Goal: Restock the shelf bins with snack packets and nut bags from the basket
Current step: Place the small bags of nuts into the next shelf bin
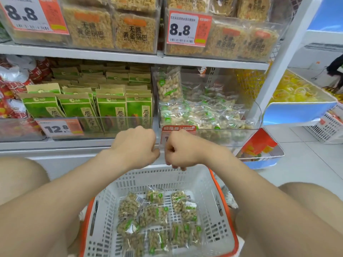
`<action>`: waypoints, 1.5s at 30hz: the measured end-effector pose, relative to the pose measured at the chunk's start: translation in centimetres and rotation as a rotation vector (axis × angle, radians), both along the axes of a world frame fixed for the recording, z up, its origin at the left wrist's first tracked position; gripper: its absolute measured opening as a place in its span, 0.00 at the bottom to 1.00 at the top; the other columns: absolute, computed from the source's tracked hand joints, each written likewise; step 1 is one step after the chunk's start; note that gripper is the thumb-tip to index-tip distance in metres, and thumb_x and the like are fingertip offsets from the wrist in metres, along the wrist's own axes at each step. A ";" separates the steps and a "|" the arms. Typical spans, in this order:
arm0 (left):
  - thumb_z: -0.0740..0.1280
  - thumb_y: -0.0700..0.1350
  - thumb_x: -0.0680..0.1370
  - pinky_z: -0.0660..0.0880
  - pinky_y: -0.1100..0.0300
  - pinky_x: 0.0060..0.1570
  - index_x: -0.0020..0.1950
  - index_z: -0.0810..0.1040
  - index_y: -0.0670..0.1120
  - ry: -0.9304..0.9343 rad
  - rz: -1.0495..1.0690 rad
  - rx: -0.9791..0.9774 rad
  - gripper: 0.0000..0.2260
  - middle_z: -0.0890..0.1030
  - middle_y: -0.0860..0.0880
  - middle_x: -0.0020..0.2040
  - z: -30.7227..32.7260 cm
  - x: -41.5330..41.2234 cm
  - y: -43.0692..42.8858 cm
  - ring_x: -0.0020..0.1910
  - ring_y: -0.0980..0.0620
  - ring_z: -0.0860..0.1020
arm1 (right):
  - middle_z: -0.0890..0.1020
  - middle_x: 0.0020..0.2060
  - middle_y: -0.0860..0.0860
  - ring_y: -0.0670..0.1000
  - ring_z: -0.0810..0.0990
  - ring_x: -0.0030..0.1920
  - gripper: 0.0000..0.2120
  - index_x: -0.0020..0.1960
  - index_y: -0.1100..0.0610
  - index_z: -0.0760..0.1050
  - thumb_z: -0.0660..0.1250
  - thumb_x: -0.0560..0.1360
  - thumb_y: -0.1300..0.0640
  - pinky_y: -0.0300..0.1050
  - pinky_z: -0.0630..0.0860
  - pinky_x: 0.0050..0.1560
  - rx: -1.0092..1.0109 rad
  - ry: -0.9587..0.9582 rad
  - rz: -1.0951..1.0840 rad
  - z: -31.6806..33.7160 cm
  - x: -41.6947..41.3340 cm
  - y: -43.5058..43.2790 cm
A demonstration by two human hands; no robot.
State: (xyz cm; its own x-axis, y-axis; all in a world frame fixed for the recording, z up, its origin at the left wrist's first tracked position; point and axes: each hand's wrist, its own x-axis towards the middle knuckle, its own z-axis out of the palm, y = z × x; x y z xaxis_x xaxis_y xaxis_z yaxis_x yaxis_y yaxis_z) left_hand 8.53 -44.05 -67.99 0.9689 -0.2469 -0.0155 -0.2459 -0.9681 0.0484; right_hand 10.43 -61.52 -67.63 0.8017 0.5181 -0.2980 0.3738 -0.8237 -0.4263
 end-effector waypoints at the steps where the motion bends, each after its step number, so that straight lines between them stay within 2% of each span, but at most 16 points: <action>1: 0.65 0.57 0.78 0.77 0.54 0.39 0.45 0.77 0.51 0.060 -0.050 0.053 0.11 0.76 0.49 0.41 -1.0 -0.3 -0.3 0.41 0.43 0.78 | 0.85 0.30 0.57 0.52 0.85 0.29 0.11 0.37 0.65 0.82 0.62 0.72 0.65 0.52 0.86 0.35 -0.078 0.060 0.012 -1.2 -0.2 -0.3; 6: 0.62 0.53 0.83 0.71 0.54 0.39 0.55 0.78 0.48 0.267 -0.294 0.269 0.10 0.80 0.46 0.50 -5.8 -1.0 -1.9 0.45 0.43 0.77 | 0.84 0.31 0.57 0.56 0.84 0.32 0.09 0.33 0.59 0.77 0.62 0.71 0.63 0.50 0.83 0.36 -0.374 0.199 0.058 -8.5 -0.8 -1.6; 9: 0.63 0.48 0.82 0.71 0.54 0.35 0.50 0.78 0.46 0.350 -0.393 0.351 0.08 0.77 0.46 0.45 -8.8 -1.1 -3.3 0.41 0.43 0.76 | 0.77 0.32 0.53 0.55 0.74 0.32 0.10 0.35 0.58 0.71 0.63 0.75 0.62 0.48 0.73 0.33 -0.506 0.217 0.119 -12.9 -1.5 -2.2; 12: 0.63 0.44 0.81 0.73 0.54 0.33 0.51 0.79 0.47 0.419 -0.469 0.418 0.06 0.77 0.48 0.44 -11.7 -1.2 -4.6 0.40 0.45 0.79 | 0.72 0.36 0.53 0.53 0.71 0.34 0.12 0.37 0.56 0.66 0.63 0.78 0.63 0.49 0.72 0.36 -0.626 0.244 0.169 -16.7 -2.7 -2.6; 15: 0.62 0.41 0.81 0.73 0.53 0.34 0.51 0.79 0.46 0.491 -0.527 0.484 0.06 0.74 0.48 0.41 -13.9 -1.3 -5.7 0.40 0.46 0.79 | 0.73 0.44 0.52 0.54 0.76 0.43 0.02 0.51 0.59 0.72 0.62 0.80 0.64 0.49 0.77 0.44 -0.713 0.270 0.235 -20.7 -4.1 -3.2; 18: 0.63 0.39 0.81 0.71 0.54 0.32 0.50 0.75 0.46 0.561 -0.547 0.529 0.04 0.75 0.49 0.42 -15.2 -1.3 -6.1 0.37 0.48 0.76 | 0.81 0.55 0.53 0.54 0.82 0.51 0.08 0.58 0.61 0.77 0.65 0.79 0.66 0.48 0.81 0.48 -0.766 0.267 0.296 -25.2 -6.0 -4.1; 20: 0.62 0.39 0.81 0.70 0.56 0.31 0.54 0.77 0.45 0.587 -0.543 0.543 0.06 0.75 0.49 0.43 -15.8 -1.1 -6.1 0.38 0.49 0.77 | 0.82 0.57 0.52 0.54 0.84 0.54 0.13 0.63 0.62 0.77 0.66 0.79 0.66 0.48 0.80 0.48 -0.822 0.275 0.355 -28.1 -7.3 -5.0; 24: 0.63 0.38 0.81 0.70 0.57 0.31 0.53 0.79 0.45 0.597 -0.527 0.541 0.06 0.77 0.50 0.43 -16.0 -0.7 -6.1 0.35 0.51 0.75 | 0.70 0.75 0.59 0.59 0.78 0.66 0.22 0.72 0.61 0.74 0.64 0.78 0.63 0.55 0.81 0.59 -0.863 0.328 0.407 -31.1 -8.5 -6.6; 29: 0.62 0.36 0.80 0.68 0.59 0.29 0.52 0.79 0.44 0.588 -0.522 0.541 0.07 0.76 0.49 0.41 -15.6 -0.7 -6.4 0.32 0.52 0.72 | 0.81 0.59 0.57 0.57 0.81 0.56 0.21 0.66 0.62 0.78 0.56 0.78 0.63 0.55 0.80 0.64 -0.825 0.560 0.369 -33.0 -8.2 -7.6; 31: 0.62 0.37 0.81 0.67 0.58 0.28 0.52 0.79 0.44 0.571 -0.532 0.536 0.07 0.75 0.49 0.41 -15.6 -0.8 -6.5 0.31 0.51 0.71 | 0.79 0.49 0.58 0.54 0.78 0.50 0.14 0.52 0.64 0.79 0.54 0.80 0.65 0.47 0.75 0.64 -0.761 0.576 0.291 -32.7 -8.2 -7.2; 33: 0.62 0.37 0.82 0.66 0.58 0.27 0.52 0.79 0.44 0.556 -0.535 0.529 0.07 0.75 0.49 0.41 -15.5 -0.9 -6.6 0.31 0.51 0.70 | 0.76 0.42 0.56 0.55 0.74 0.46 0.15 0.38 0.61 0.71 0.53 0.81 0.65 0.49 0.69 0.66 -0.708 0.515 0.254 -32.4 -8.1 -6.7; 35: 0.62 0.38 0.82 0.66 0.58 0.27 0.53 0.79 0.45 0.545 -0.535 0.523 0.07 0.75 0.49 0.41 -15.4 -1.0 -6.7 0.31 0.51 0.70 | 0.81 0.47 0.58 0.57 0.77 0.49 0.14 0.43 0.63 0.76 0.56 0.82 0.61 0.53 0.72 0.63 -0.678 0.469 0.193 -32.4 -7.8 -6.5; 38: 0.62 0.37 0.81 0.67 0.57 0.28 0.47 0.77 0.45 0.548 -0.523 0.518 0.07 0.75 0.49 0.42 -15.4 -1.1 -6.5 0.31 0.51 0.71 | 0.83 0.49 0.59 0.57 0.82 0.48 0.10 0.52 0.64 0.79 0.59 0.80 0.64 0.48 0.77 0.43 -0.601 0.442 0.084 -32.9 -7.5 -5.9; 40: 0.62 0.37 0.81 0.68 0.57 0.29 0.45 0.75 0.45 0.550 -0.516 0.521 0.07 0.76 0.48 0.43 -15.3 -1.0 -6.2 0.31 0.51 0.72 | 0.82 0.44 0.56 0.57 0.83 0.46 0.09 0.45 0.62 0.77 0.59 0.80 0.65 0.49 0.81 0.43 -0.573 0.428 0.049 -32.9 -7.5 -5.3; 43: 0.62 0.36 0.81 0.70 0.57 0.32 0.46 0.74 0.45 0.544 -0.516 0.527 0.07 0.74 0.49 0.42 -15.2 -0.9 -5.8 0.33 0.50 0.73 | 0.84 0.41 0.56 0.55 0.84 0.41 0.11 0.45 0.63 0.81 0.61 0.79 0.63 0.53 0.85 0.50 -0.528 0.420 0.037 -32.6 -7.3 -4.5; 45: 0.62 0.36 0.82 0.71 0.56 0.32 0.47 0.74 0.46 0.538 -0.517 0.523 0.06 0.73 0.49 0.42 -15.2 -0.8 -5.5 0.34 0.50 0.75 | 0.82 0.34 0.54 0.53 0.81 0.35 0.11 0.39 0.62 0.80 0.64 0.79 0.63 0.54 0.86 0.48 -0.471 0.386 -0.010 -32.0 -7.2 -4.0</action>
